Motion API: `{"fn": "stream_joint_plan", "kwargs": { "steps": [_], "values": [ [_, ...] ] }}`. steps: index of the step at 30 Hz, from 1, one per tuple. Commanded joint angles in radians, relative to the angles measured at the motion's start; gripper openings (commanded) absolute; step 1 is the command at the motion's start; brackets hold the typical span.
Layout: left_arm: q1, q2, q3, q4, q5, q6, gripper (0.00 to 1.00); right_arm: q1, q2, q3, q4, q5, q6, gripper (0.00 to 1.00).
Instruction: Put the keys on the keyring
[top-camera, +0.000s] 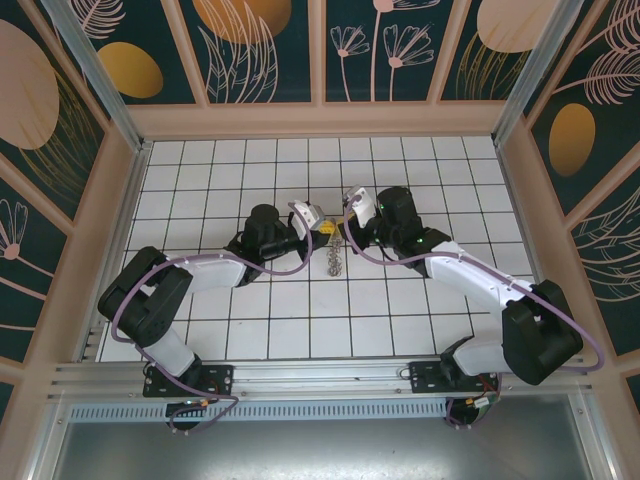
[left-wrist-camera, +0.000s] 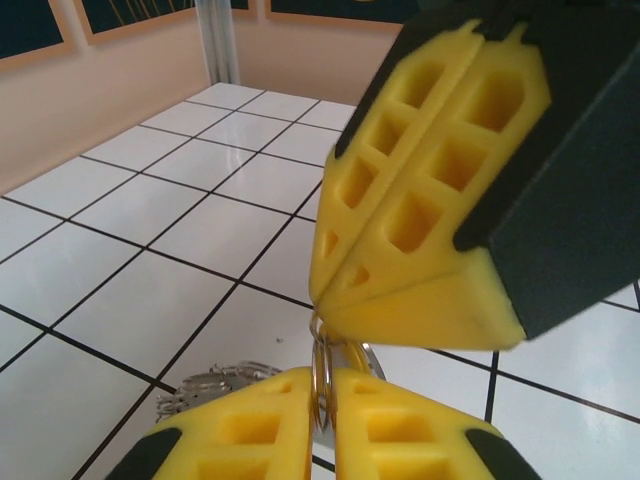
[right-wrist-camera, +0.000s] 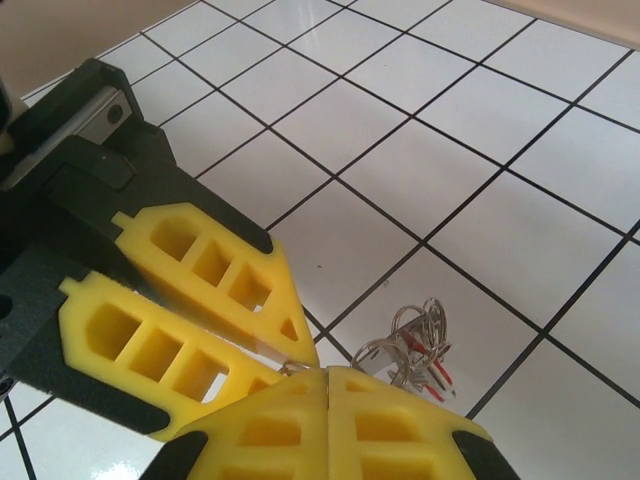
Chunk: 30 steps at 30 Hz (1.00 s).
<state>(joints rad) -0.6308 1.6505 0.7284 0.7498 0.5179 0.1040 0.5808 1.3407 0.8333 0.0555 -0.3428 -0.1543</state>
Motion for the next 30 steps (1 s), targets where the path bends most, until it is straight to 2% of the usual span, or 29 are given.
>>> {"fn": "stream_joint_plan", "kwargs": {
  "steps": [1, 17, 21, 25, 27, 30],
  "values": [
    [-0.003, 0.002, 0.017, -0.035, 0.031, 0.022, 0.15, -0.014, -0.022, 0.026, 0.039, -0.024, 0.0, 0.0],
    [-0.004, -0.008, 0.042, -0.043, 0.036, 0.025, 0.25, -0.012, -0.025, 0.027, 0.03, -0.042, -0.017, 0.0],
    [-0.004, 0.0, 0.054, -0.057, 0.038, 0.03, 0.24, -0.012, -0.025, 0.027, 0.029, -0.051, -0.018, 0.0],
    [-0.003, 0.006, 0.063, -0.071, 0.032, 0.037, 0.22, -0.012, -0.026, 0.027, 0.029, -0.059, -0.021, 0.0],
    [-0.004, 0.009, 0.068, -0.084, 0.022, 0.047, 0.16, -0.012, -0.026, 0.028, 0.028, -0.06, -0.024, 0.0],
    [-0.003, 0.01, 0.076, -0.118, 0.011, 0.069, 0.13, -0.012, -0.025, 0.029, 0.024, -0.058, -0.027, 0.0]
  ]
}}
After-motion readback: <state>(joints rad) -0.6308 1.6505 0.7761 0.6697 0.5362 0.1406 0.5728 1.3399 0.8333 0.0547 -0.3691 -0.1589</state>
